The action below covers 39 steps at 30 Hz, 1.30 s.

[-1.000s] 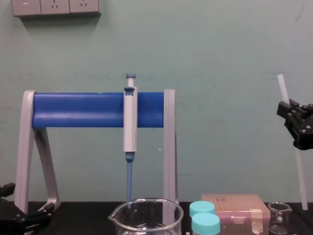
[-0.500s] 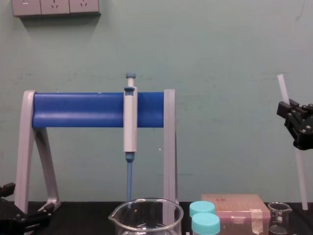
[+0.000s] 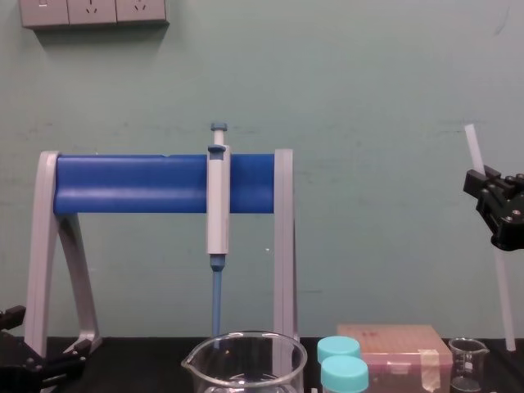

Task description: Pick up the stirring rod with one hand, then place it down.

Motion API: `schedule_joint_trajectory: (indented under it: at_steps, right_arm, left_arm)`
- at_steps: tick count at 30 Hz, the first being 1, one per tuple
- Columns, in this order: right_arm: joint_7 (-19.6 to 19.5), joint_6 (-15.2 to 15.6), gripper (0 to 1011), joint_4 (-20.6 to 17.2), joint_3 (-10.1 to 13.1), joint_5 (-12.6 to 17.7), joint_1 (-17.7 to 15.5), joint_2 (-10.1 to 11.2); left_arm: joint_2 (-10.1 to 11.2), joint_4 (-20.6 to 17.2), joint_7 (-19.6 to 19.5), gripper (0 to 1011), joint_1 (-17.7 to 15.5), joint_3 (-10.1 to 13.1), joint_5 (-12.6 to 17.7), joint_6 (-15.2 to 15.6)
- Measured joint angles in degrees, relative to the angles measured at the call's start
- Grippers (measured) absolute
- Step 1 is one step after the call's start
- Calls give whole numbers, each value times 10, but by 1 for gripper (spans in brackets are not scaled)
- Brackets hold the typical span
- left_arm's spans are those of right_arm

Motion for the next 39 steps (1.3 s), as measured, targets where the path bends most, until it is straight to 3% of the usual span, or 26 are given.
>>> schedule_joint_trajectory:
  at_steps: [39]
  right_arm:
    - [0, 0, 65, 0, 0, 0, 0, 0]
  left_arm:
    - [0, 0, 0, 1000, 0, 0, 0, 0]
